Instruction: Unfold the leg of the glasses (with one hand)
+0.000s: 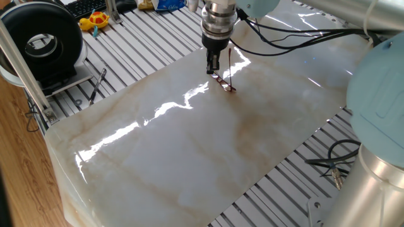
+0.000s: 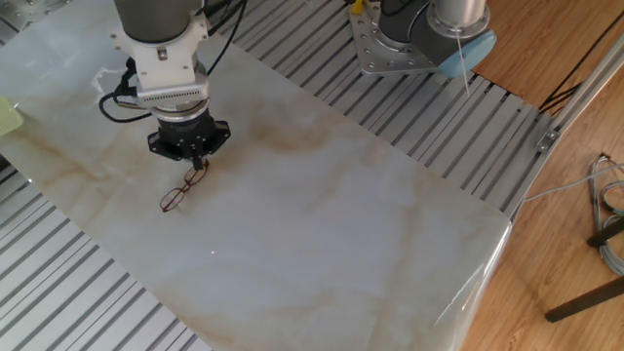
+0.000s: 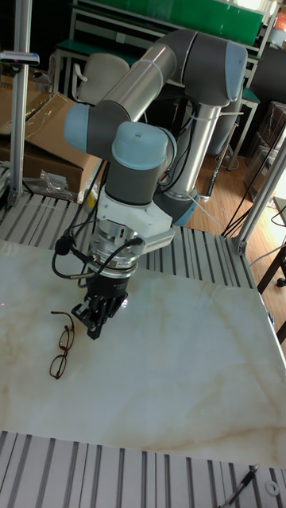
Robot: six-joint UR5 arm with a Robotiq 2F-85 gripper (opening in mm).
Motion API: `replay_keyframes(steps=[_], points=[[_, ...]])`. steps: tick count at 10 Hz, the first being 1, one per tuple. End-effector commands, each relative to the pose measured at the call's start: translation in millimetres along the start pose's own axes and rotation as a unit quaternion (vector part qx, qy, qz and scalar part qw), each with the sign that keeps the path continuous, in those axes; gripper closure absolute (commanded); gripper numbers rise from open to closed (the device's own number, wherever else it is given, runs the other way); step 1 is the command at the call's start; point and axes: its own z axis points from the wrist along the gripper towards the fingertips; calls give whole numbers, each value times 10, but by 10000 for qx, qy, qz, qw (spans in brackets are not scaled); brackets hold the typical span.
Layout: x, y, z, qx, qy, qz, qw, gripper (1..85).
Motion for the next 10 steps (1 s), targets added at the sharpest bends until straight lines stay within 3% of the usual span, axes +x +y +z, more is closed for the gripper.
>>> replay_keyframes(steps=[1,2,3,5,10], points=[[-114,4,-16,-41,-177,543,9984,297],[-121,15,-16,-65,-188,645,9977,240],[-108,-7,-15,-20,-167,571,9982,120],[-139,-12,-17,-14,-226,522,9984,40],[-92,-60,-15,83,-141,546,9984,67]])
